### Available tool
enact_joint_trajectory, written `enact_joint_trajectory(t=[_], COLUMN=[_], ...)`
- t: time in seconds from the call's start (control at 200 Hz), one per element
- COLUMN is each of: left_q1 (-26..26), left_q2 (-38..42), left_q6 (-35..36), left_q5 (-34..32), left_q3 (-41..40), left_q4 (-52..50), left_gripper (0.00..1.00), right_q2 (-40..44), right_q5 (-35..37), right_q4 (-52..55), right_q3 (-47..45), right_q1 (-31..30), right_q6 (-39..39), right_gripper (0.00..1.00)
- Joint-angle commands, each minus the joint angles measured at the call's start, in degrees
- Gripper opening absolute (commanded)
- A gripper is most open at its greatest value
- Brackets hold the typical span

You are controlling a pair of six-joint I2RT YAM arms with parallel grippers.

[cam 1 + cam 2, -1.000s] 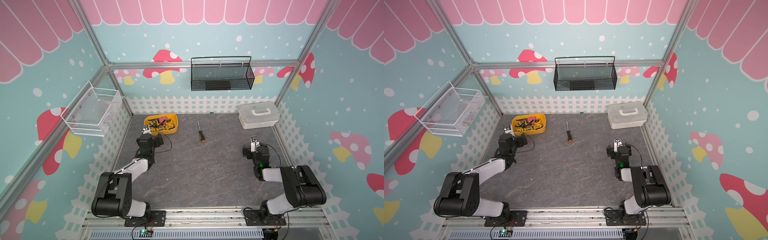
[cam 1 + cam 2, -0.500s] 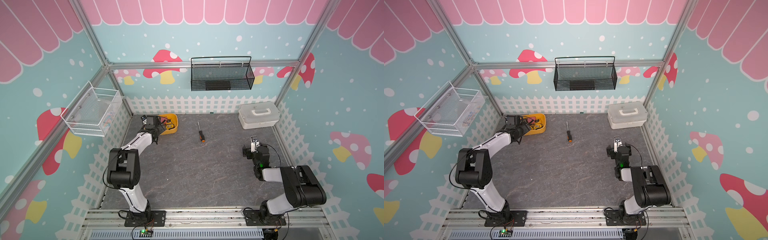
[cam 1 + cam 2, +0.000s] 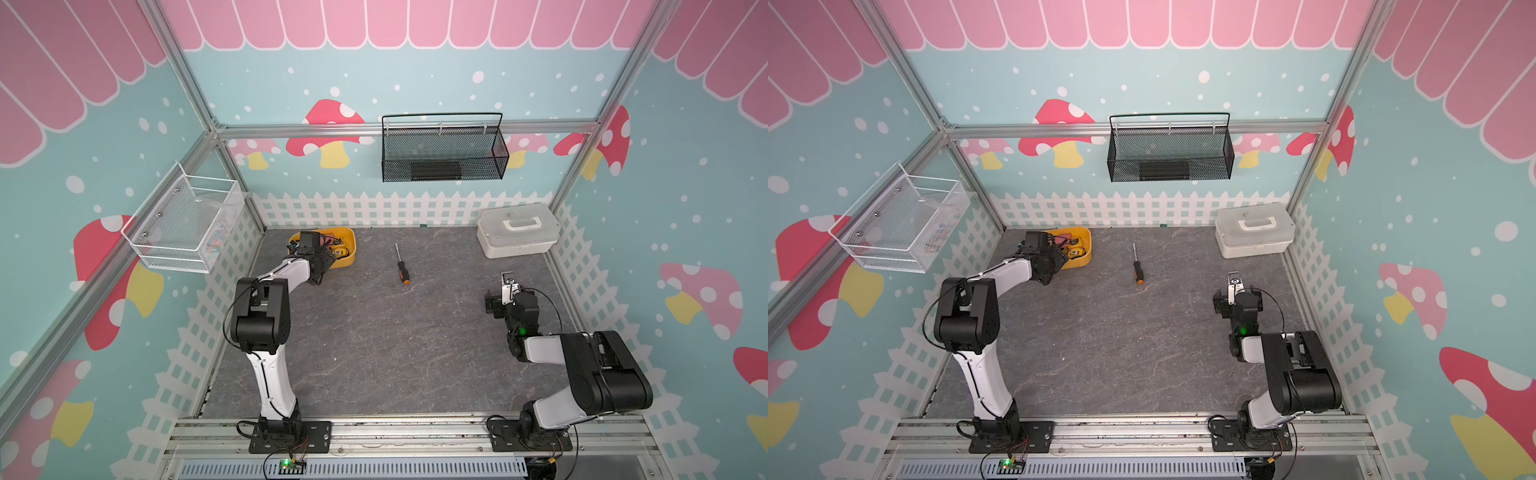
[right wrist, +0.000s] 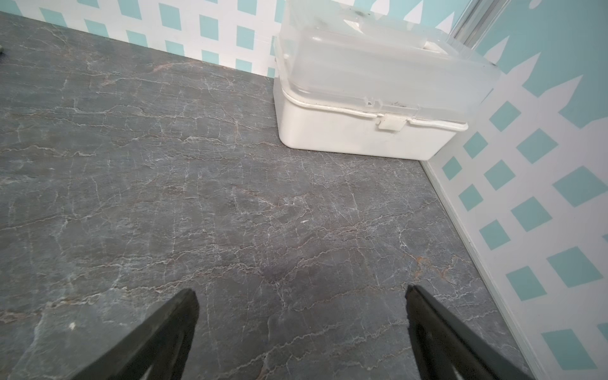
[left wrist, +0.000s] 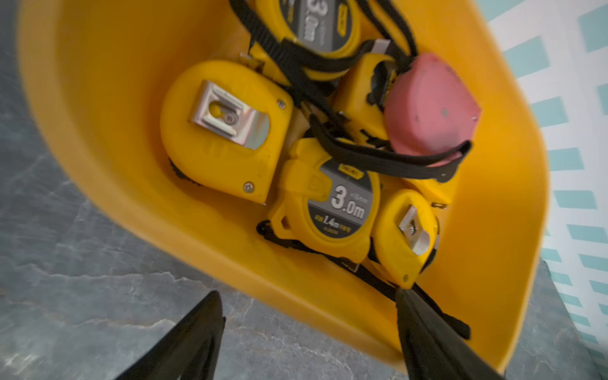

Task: Take the tape measure out of the storage box
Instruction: Move the storage box to the center of the board.

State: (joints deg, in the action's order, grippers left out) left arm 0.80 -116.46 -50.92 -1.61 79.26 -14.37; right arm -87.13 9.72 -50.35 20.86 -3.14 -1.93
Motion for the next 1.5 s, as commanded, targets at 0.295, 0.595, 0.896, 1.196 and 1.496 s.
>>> enact_joint_trajectory(t=[0.295,0.595,0.896,1.196,1.496], left_q1=[-0.4,-0.6,-0.4,5.6,14.5], left_q2=[-0.6,2.7,8.1,13.9,21.4], left_q6=[1.3,7.2,15.1,19.5,19.9], left_q5=[3.1,4.6,5.3,3.5,0.5], left_q3=[-1.0,-5.6,-10.3,-17.8,-25.7], left_q4=[-0.9,-3.4,-10.1,-15.0,-20.3], left_gripper=[0.46,0.27,0.21,0.18,0.17], right_q2=[0.2,0.2,0.1,0.1,0.1], right_q5=[0.9,0.9,0.9,0.9,0.9], right_q4=[-0.5,-0.5,-0.5,-0.5,-0.5], right_q3=[0.2,0.2,0.3,0.3,0.2], right_q1=[-0.5,-0.5,-0.5,-0.5,-0.5], right_q6=[-0.3,-0.3,-0.3,-0.3,-0.3], right_gripper=[0.98,0.99,0.99,0.99,0.99])
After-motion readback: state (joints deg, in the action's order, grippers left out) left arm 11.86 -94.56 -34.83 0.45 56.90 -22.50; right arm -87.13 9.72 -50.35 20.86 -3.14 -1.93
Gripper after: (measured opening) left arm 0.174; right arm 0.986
